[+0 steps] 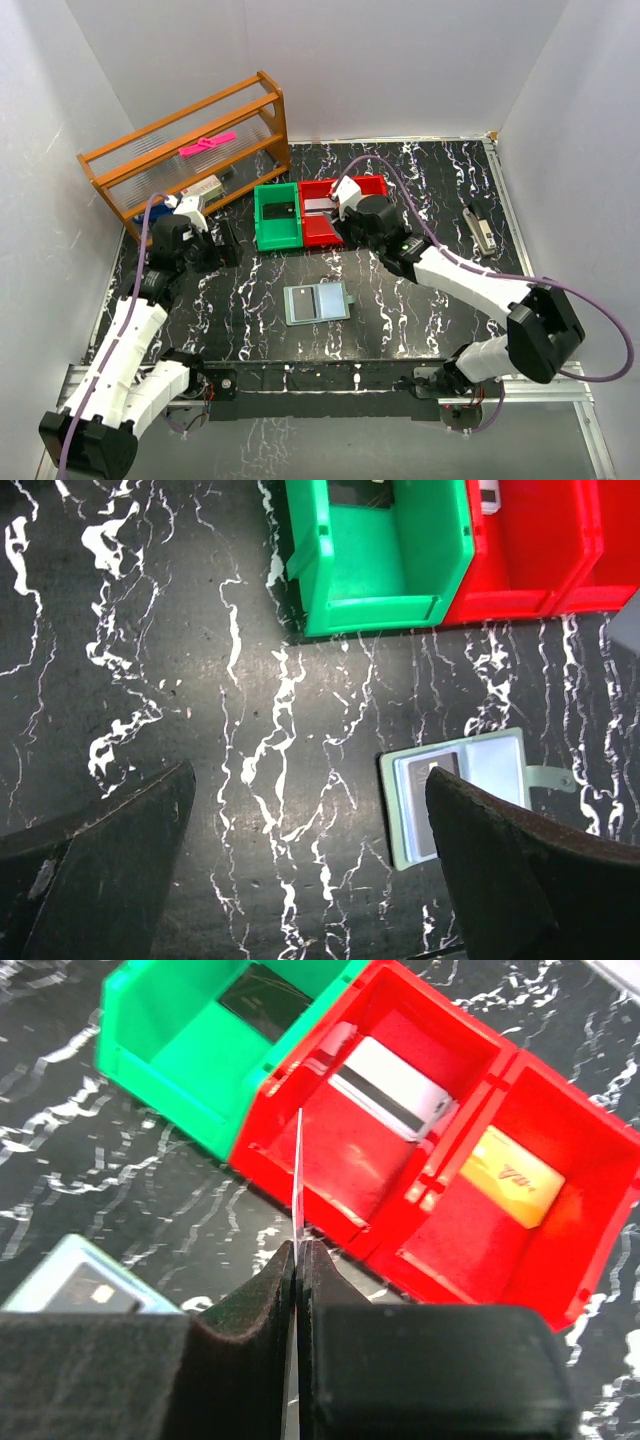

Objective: Take the credit cards out of the card holder

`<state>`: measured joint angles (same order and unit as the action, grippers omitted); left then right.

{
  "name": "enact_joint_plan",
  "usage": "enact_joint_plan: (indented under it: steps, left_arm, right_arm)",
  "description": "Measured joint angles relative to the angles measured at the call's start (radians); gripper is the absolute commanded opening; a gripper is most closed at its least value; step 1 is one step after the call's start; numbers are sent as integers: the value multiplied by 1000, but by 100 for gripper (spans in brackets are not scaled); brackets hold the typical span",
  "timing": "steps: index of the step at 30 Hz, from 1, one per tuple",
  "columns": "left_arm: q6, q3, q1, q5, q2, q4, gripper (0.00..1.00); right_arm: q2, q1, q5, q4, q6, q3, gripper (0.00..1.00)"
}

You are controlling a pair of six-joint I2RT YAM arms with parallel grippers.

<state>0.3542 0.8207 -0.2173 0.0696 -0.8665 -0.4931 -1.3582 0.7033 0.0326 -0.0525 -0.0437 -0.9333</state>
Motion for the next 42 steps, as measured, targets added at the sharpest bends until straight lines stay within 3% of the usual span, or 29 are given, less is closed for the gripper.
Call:
enact_joint_plan:
  steps: [7,14,28,42]
  left_arm:
    - [-37,-104,0,-6,83,27,99]
    - [-56,-116,0,1,48,82,99]
    - [-70,-127,0,6,76,120,99]
    - [-75,-129,0,8,76,127,99]
  right_arm:
    - [-171,-1,29,6,-270,-127,0]
    - [-351,-6,25,-13,-454,-286,0]
    - [-599,-30,77,-12,-639,-417,0]
    - [-737,-47,116,79,-798,-518,0]
